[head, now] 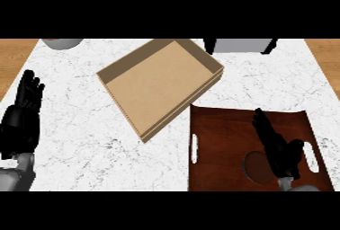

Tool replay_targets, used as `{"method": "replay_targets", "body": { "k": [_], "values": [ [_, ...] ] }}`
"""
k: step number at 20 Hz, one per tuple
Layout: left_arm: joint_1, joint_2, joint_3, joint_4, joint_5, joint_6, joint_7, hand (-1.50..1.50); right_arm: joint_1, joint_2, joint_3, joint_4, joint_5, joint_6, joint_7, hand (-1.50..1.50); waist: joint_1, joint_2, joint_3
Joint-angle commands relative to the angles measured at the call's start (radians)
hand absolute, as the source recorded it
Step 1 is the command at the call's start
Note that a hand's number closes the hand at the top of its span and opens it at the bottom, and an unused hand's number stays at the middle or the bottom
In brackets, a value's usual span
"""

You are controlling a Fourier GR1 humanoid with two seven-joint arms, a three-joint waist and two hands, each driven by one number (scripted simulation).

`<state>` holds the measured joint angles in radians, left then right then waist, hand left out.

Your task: Pick the cupcake from the tray and place it in the cardboard box

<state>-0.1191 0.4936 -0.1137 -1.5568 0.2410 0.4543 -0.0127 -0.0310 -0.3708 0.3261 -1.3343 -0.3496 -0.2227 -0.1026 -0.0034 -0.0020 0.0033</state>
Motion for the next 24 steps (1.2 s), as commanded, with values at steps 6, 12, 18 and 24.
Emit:
{"method": "replay_targets", "body": {
  "k": [6, 12, 18, 24],
  "values": [
    [0.105, 0.096, -0.094, 0.085, -0.093, -0.095, 0.016, 0.0, 0.128, -0.133, -0.285, -0.136, 0.013, 0.022, -0.625, -1.5, -0.171, -0.035, 0.008],
    [0.121, 0.059, -0.156, 0.094, -0.099, -0.13, 0.002, 0.0, 0.283, -0.011, -0.511, -0.03, -0.076, -0.01, -0.984, -1.5, -0.154, -0.014, 0.008],
    [0.09, 0.049, -0.189, 0.115, -0.128, -0.154, -0.012, 0.0, 0.542, -0.023, -0.511, 0.033, 0.17, -0.053, -1.306, -1.5, -0.096, -0.003, -0.001],
    [0.02, 0.024, -0.201, 0.124, -0.141, -0.178, 0.021, 0.0, 0.807, 0.007, -0.522, -0.196, 0.301, -0.112, -1.213, -1.5, -0.049, 0.0, -0.006]
  ]
}}
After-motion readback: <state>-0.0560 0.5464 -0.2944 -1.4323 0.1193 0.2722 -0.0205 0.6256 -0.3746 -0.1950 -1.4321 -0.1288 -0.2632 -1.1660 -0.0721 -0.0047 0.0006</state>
